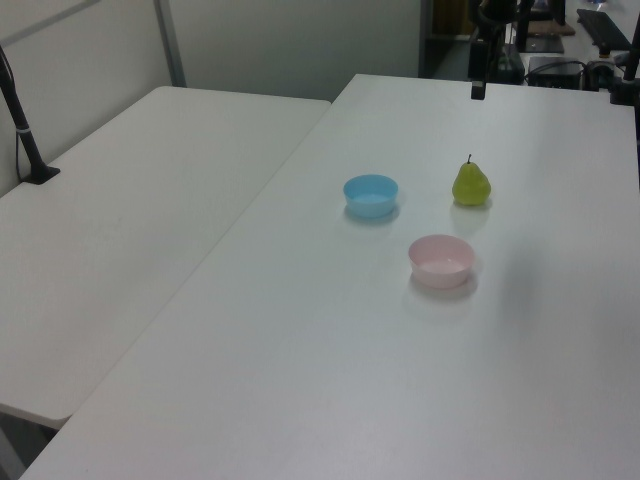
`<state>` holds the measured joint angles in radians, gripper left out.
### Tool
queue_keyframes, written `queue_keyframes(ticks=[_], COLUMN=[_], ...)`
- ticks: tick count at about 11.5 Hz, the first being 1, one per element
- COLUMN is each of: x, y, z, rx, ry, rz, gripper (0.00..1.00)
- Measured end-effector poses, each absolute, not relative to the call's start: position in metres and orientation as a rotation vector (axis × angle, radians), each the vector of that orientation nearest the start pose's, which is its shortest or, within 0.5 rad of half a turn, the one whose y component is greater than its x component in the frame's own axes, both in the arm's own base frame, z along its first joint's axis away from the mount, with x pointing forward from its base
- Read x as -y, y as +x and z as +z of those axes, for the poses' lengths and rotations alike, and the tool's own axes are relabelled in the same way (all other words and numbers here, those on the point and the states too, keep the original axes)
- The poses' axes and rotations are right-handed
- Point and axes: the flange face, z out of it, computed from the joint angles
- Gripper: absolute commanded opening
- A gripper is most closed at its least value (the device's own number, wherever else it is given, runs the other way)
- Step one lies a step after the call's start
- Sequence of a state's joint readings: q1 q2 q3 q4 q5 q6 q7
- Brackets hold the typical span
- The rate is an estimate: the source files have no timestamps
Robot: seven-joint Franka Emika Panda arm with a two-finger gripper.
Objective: Place the pear in the bowl
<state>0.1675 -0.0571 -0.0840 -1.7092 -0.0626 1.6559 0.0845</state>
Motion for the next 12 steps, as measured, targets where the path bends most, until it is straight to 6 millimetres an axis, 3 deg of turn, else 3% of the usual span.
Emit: queue_keyframes(ticks=[8, 10, 12], x=[-0.036, -0.024, 0.003], y=[0.541, 0.542, 0.543], z=[0.598, 0.598, 0.597], rx=[0.002, -0.024, -0.021], ry=[-3.199, -3.198, -3.198], rz=[-0.013, -0.012, -0.004], gripper=[1.00, 1.00, 1.00])
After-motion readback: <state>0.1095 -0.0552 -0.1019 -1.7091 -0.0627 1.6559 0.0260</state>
